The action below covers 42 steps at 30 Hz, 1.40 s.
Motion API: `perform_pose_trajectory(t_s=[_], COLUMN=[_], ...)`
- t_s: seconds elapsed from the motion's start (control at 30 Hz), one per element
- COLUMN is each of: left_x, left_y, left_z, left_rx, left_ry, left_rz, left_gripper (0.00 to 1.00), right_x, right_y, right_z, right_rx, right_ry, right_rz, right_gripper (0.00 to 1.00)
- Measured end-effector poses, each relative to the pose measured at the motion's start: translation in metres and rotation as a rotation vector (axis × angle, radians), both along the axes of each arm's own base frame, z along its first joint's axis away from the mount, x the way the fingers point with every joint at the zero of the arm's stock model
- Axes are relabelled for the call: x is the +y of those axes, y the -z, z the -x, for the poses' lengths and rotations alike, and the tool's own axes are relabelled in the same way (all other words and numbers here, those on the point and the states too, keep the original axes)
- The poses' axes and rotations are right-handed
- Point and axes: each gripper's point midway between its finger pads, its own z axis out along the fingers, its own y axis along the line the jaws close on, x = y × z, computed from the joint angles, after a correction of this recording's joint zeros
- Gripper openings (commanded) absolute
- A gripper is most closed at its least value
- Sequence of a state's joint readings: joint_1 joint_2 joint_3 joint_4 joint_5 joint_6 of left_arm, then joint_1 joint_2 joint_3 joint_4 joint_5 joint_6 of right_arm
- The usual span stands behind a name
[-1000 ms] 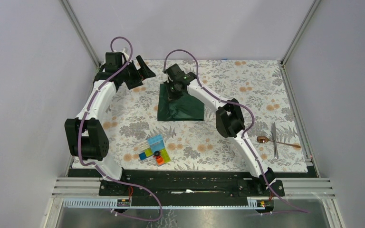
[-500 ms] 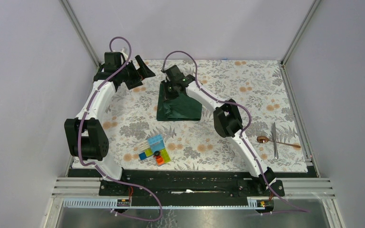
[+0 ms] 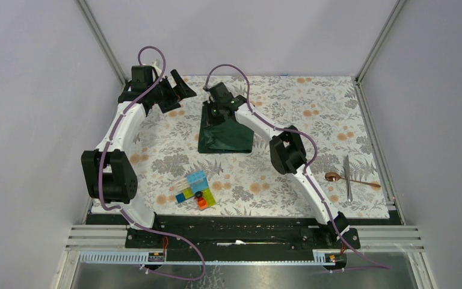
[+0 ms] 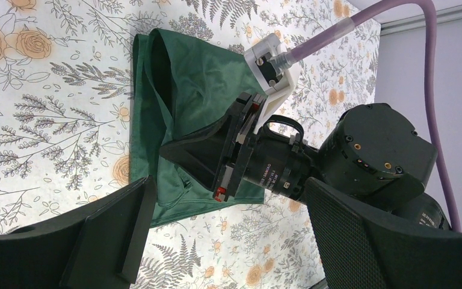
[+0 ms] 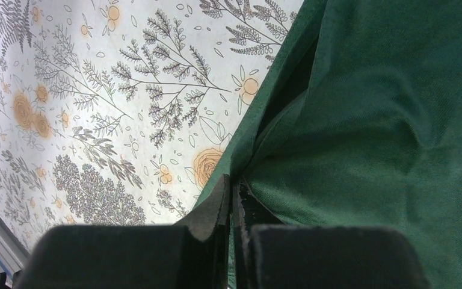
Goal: Fold the napkin into a case and place the utensils inside
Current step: Fold the rectangle-folded napkin at the center of the board.
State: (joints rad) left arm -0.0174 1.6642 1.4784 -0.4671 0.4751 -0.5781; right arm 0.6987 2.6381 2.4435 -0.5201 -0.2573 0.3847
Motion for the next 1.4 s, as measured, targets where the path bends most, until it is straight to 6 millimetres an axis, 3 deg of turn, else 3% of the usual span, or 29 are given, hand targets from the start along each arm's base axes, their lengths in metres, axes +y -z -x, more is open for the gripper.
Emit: perform_pose_trajectory(t_s=[0.67,0.7,0.8,0.97,1.1,1.2,1.3,1.4], left_x=[-0.001,-0.001,-0.001,-0.001,0.001,0.001,0.000,-0.006], left_y=[-0.002,-0.002,-0.002,-0.003,-0.003,-0.002,-0.001,0.011], left_z=[-0.002,-0.002,-0.002,-0.002,-0.002,-0.002,-0.002,-0.005], left_rx=[-0.010,-0.010,-0.010,-0.010,-0.010,-0.010,-0.011,0.005], left_ry=[-0.001,-0.001,0.000,0.002,-0.001,-0.003,-0.003,0.003], left_rz=[0.005,0.006,0.007,0.009,0.009,0.008,-0.001,-0.028], left_gripper=[0.99,0.99,0.99,0.99,0.99,0.99,0.99,0.99], right_x=[0.005,0.005,0.004,0.003,0.001,-0.012,-0.041,-0.086], right_y=[-0.001,0.001,0.007,0.016,0.009,-0.008,-0.041,-0.075], right_z=[0.003,0.003,0.003,0.010,0.016,0.024,0.036,0.044], right_rx=[0.010,0.011,0.021,0.064,0.099,0.122,0.134,0.127], right_ry=[-0.013,-0.013,-0.009,-0.009,-0.002,0.009,0.028,0.073], right_rz=[-0.020,-0.019,-0.014,-0.005,-0.004,0.011,0.026,0.016], right_gripper=[0.00,0.04,0.43,0.71,0.81,0.87,0.87,0.87])
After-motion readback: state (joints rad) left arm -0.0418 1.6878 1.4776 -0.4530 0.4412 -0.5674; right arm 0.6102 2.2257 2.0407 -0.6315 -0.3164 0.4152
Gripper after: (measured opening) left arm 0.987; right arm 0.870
